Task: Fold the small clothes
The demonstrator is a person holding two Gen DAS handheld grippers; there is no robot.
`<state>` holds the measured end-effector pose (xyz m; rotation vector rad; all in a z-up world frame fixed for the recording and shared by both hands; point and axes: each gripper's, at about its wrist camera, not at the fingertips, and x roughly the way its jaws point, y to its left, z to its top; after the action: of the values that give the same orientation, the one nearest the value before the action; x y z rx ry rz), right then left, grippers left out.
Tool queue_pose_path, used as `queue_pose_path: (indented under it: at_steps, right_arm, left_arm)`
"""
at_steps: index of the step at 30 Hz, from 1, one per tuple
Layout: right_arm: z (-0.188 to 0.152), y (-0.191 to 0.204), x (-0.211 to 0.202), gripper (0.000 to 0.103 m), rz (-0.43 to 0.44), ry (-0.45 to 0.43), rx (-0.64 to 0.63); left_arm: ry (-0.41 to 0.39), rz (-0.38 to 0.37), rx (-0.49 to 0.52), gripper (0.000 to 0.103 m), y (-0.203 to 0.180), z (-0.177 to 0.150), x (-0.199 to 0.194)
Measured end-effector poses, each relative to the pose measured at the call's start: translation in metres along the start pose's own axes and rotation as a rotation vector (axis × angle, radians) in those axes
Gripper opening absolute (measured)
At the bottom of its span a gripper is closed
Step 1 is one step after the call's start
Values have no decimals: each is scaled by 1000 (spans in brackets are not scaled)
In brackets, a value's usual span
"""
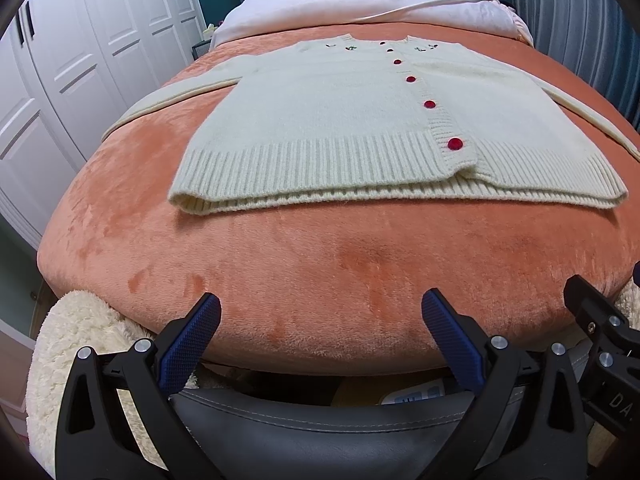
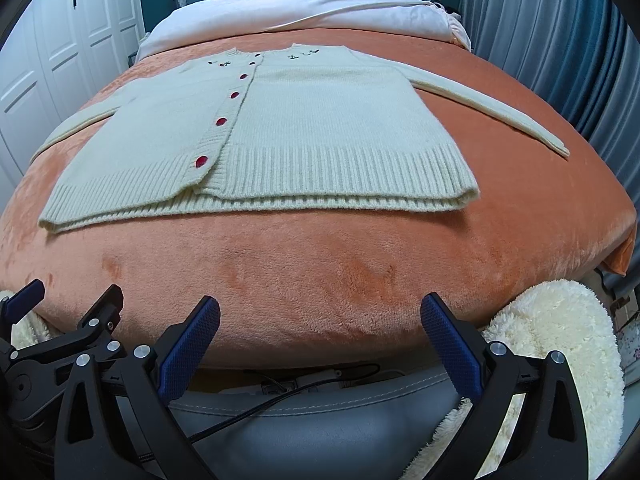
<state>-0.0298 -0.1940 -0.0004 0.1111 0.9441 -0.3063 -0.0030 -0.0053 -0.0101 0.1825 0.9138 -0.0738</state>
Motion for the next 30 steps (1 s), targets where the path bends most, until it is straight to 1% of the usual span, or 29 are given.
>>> queue_pose_path:
  at_steps: [30]
  right_arm:
    - [0,0,0,98,0,0,-1]
  left_arm:
    - [8,3,3,98,-1,-1,3]
